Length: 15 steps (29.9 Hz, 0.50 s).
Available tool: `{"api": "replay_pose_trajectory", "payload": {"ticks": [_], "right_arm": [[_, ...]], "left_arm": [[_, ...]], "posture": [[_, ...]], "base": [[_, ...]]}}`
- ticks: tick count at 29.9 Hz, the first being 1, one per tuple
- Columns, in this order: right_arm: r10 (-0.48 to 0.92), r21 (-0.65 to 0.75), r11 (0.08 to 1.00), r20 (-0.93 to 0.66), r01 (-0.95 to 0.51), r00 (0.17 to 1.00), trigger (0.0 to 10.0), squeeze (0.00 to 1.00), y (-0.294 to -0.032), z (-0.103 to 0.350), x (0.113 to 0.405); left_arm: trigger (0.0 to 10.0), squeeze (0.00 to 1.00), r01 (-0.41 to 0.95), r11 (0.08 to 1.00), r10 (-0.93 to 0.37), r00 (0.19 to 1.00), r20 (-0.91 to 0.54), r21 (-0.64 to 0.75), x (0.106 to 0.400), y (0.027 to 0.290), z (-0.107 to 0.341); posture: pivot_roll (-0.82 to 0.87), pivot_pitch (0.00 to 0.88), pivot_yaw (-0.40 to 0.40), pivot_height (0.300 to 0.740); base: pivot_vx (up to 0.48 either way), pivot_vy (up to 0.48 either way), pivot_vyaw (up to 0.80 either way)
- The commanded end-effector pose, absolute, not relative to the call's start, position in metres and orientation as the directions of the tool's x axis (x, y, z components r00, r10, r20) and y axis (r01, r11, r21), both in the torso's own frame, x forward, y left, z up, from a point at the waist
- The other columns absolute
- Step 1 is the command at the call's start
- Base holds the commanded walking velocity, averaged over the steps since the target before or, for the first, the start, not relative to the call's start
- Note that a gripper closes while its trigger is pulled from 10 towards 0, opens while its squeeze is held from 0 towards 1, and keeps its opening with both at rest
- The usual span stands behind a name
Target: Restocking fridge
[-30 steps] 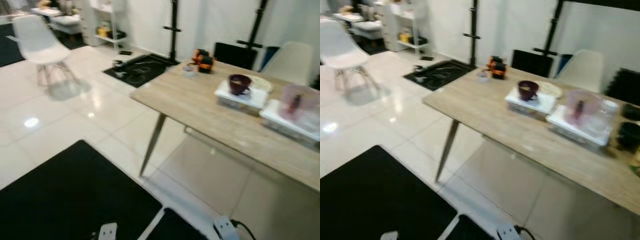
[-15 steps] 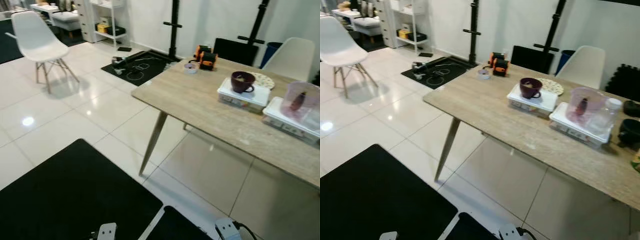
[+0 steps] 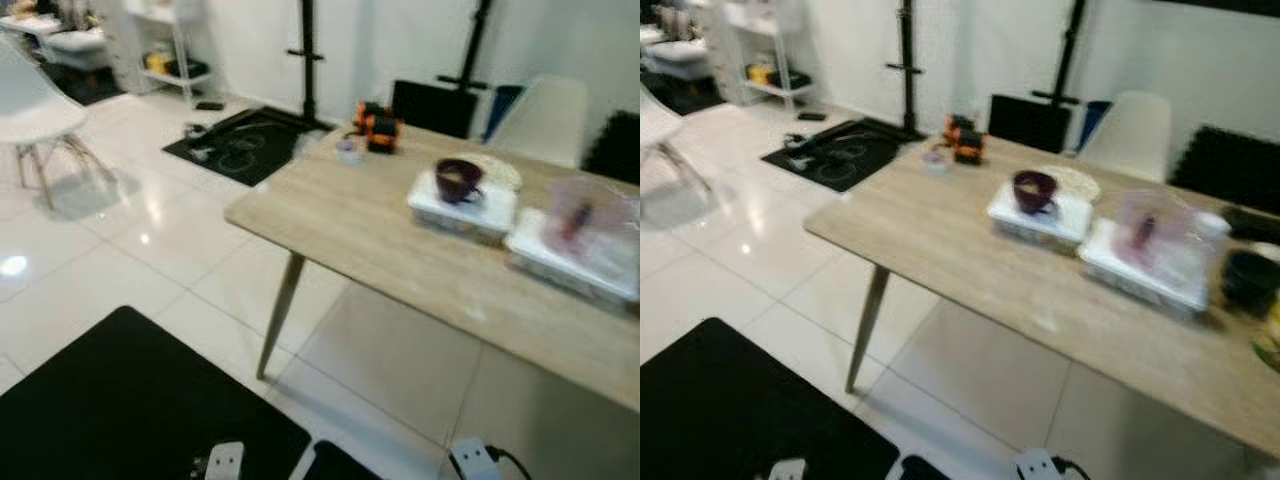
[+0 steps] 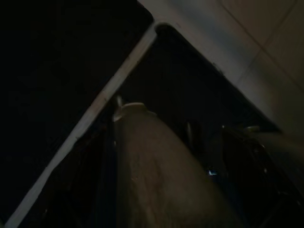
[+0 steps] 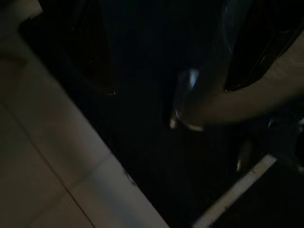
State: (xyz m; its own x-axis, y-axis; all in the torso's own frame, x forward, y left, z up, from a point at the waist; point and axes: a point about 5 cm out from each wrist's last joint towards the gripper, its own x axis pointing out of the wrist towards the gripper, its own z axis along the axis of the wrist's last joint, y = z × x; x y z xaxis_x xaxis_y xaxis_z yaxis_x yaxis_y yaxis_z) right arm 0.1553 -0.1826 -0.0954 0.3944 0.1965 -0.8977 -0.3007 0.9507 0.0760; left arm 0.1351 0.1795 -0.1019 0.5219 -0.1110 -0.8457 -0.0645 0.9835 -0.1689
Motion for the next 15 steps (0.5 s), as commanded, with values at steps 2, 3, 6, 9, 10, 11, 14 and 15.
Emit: {"api": "replay_pose_trajectory", "payload": {"ticks": [2, 3, 6, 9, 10, 11, 14, 15], "right_arm": [[0.207, 0.084, 0.950, -0.890, -0.300, 0.405, 10.0, 0.00, -0.1780, -0.0944, 0.1590], [0.207, 0.085, 0.950, -0.890, -0.300, 0.406, 10.0, 0.00, -0.1780, -0.0943, 0.1591], [0.209, 0.086, 0.950, -0.889, -0.299, 0.407, 10.0, 0.00, -0.1779, -0.0942, 0.1594], [0.209, 0.087, 0.951, -0.889, -0.298, 0.407, 10.0, 0.00, -0.1782, -0.0941, 0.1595], [0.209, 0.087, 0.951, -0.889, -0.298, 0.407, 10.0, 0.00, -0.1782, -0.0941, 0.1595], [0.209, 0.087, 0.951, -0.889, -0.297, 0.407, 10.0, 0.00, -0.1784, -0.0941, 0.1595], [0.210, 0.090, 0.950, -0.893, -0.299, 0.397, 10.0, 0.00, -0.1785, -0.0944, 0.1589], [0.209, 0.090, 0.950, -0.894, -0.299, 0.396, 10.0, 0.00, -0.1785, -0.0945, 0.1589]], "left_arm": [[10.0, 0.00, -0.068, 0.985, -0.107, 0.477, -0.872, -0.158, 0.1232, 0.1805, -0.1063], [10.0, 0.00, -0.068, 0.985, -0.106, 0.477, -0.873, -0.156, 0.1232, 0.1806, -0.1063], [10.0, 0.00, -0.083, 0.986, -0.090, 0.475, -0.875, -0.147, 0.1229, 0.1818, -0.1065], [10.0, 0.00, -0.089, 0.984, -0.096, 0.480, -0.872, -0.157, 0.1230, 0.1817, -0.1063], [10.0, 0.00, -0.089, 0.984, -0.096, 0.480, -0.872, -0.157, 0.1230, 0.1817, -0.1063], [10.0, 0.00, -0.074, 0.985, -0.104, 0.479, -0.872, -0.158, 0.1228, 0.1811, -0.1063], [10.0, 0.00, -0.070, 0.984, -0.110, 0.477, -0.872, -0.162, 0.1222, 0.1804, -0.1066], [10.0, 0.00, -0.074, 0.984, -0.110, 0.477, -0.872, -0.164, 0.1223, 0.1804, -0.1066]], "posture": [[-0.04, 0.000, -0.047, 0.740], [-0.04, 0.000, -0.047, 0.740], [-0.04, 0.000, -0.047, 0.740], [-0.04, 0.000, -0.050, 0.740], [-0.04, 0.000, -0.050, 0.740], [-0.04, 0.000, -0.050, 0.740], [-0.04, 0.000, -0.050, 0.740], [-0.04, 0.000, -0.051, 0.740]], "base": [[0.442, 0.000, 0.00], [0.446, 0.000, 0.00], [0.291, 0.000, 0.00], [0.000, 0.000, 0.00], [0.000, 0.000, 0.00], [0.000, 0.000, 0.00], [0.000, 0.000, -0.74], [0.000, 0.000, -0.79]]}}
